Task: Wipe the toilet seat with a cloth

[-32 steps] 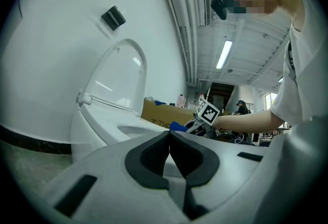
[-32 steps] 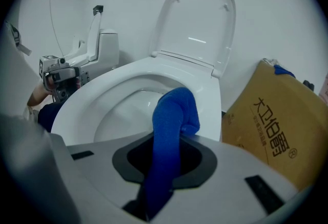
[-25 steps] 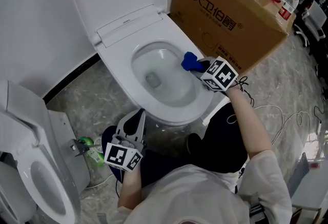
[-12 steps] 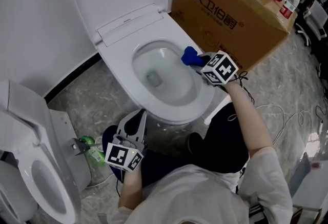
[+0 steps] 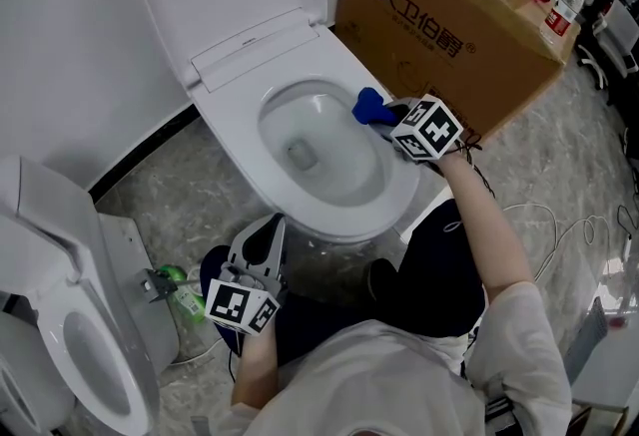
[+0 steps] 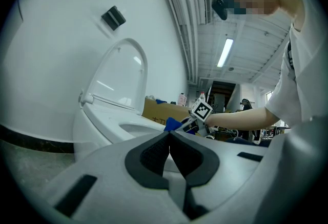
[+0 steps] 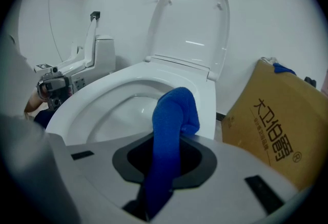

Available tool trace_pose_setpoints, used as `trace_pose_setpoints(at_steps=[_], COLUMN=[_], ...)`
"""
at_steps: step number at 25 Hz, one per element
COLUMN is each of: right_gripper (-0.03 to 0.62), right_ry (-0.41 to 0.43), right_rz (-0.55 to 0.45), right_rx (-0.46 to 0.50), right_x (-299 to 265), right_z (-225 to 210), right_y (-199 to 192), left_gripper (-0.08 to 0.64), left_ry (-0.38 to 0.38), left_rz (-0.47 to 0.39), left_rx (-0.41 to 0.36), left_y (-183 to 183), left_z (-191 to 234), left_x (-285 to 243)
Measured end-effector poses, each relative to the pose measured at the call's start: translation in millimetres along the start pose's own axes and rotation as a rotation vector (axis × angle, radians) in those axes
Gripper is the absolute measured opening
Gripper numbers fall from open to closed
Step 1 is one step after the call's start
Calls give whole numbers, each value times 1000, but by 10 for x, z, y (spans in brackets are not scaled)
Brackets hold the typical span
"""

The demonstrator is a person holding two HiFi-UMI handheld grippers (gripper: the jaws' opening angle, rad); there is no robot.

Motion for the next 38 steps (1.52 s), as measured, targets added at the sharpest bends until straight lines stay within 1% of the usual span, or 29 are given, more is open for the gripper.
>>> trace_pose_setpoints(at_steps=[7, 14, 19, 29, 38], right_gripper=[54, 54, 54, 54, 54], right_ry=[-11, 4, -17, -50, -28], right_rz=[-10, -10, -18, -25, -23], right_rx=[16, 6, 19, 47, 3], right_x=[-22, -72, -126, -147, -178], right_z=[-10, -89, -124, -90, -173], right_y=[12, 82, 144, 148, 199], left_gripper=[5, 5, 5, 5, 5], left_ry=[-2, 5, 8, -13, 11], left_rz=[3, 5, 9, 20, 30], left_rx=[3, 23, 21, 21, 36], left_y=[-19, -29, -23, -36, -73], left_z=[-2, 11, 1, -18, 33], left_x=[-19, -30, -31, -19, 68])
Point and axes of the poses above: the fingertips, and each gripper's own axes: x backward along the fingers, z to its left, y out of its top, the point moved 10 cm from there along x, backward along the fingers, and after that the axes turned 11 degrees about -x, right-handed, at the moved point
